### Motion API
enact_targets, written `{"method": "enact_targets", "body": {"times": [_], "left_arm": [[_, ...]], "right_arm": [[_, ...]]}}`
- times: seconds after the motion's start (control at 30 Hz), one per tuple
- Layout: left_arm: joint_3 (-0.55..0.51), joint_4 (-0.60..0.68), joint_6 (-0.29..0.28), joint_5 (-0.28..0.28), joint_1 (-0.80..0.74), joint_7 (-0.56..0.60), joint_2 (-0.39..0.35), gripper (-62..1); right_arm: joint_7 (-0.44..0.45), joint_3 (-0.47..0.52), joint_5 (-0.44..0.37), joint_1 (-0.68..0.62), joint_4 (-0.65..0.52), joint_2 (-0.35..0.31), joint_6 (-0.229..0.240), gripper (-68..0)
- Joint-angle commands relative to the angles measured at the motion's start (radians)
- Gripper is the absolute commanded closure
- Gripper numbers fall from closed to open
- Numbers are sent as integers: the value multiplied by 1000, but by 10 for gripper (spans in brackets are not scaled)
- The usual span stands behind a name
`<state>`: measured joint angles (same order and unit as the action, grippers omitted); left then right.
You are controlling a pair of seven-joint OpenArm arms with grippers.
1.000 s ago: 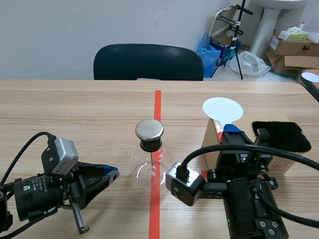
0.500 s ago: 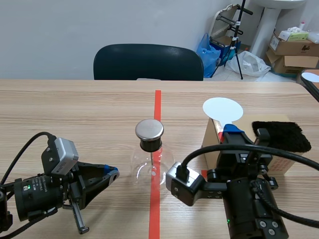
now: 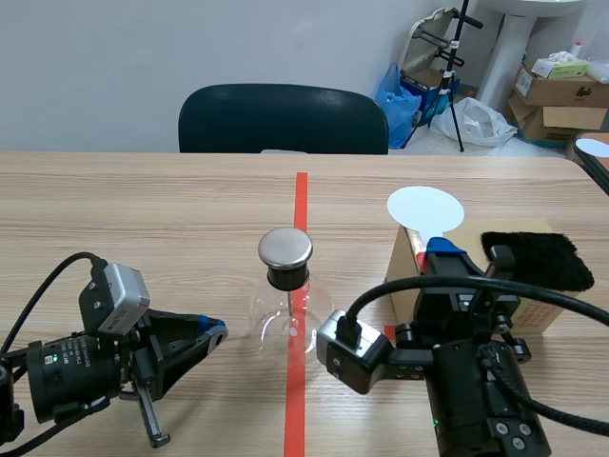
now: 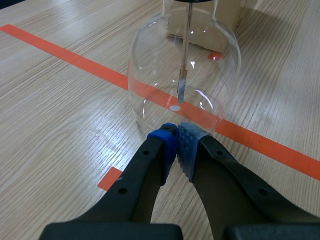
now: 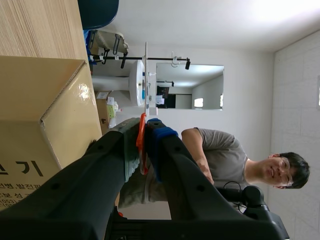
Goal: Do the electroscope experiment
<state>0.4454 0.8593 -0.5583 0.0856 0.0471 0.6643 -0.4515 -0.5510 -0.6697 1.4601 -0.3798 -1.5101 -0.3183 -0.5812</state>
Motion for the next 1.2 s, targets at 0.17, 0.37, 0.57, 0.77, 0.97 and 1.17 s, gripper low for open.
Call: {"method": "enact_targets", "body": {"times": [0.17, 0.37, 0.57, 0.77, 0.97, 1.17], "left_arm": [[-6, 19, -3, -14, 3, 19, 2, -32], [-6, 19, -3, -14, 3, 19, 2, -32], [-6, 19, -3, -14, 3, 20, 2, -32], [-8, 19, -3, -14, 3, 20, 0, -32], [-50, 78, -7, -14, -49, 21, -34, -32], [-217, 335, -22, -14, -266, 28, -101, -32]], "right_arm": [[8, 4, 1, 11, -5, 3, -32, -11], [98, 90, 1, -52, -19, 18, -89, -11], [307, 283, 1, -174, -27, 83, -202, -11], [530, 476, -73, -253, -27, 140, -202, -11], [760, 638, -253, -257, -27, 147, -202, -11], [991, 780, -410, -241, -4, 147, -202, -11]]}}
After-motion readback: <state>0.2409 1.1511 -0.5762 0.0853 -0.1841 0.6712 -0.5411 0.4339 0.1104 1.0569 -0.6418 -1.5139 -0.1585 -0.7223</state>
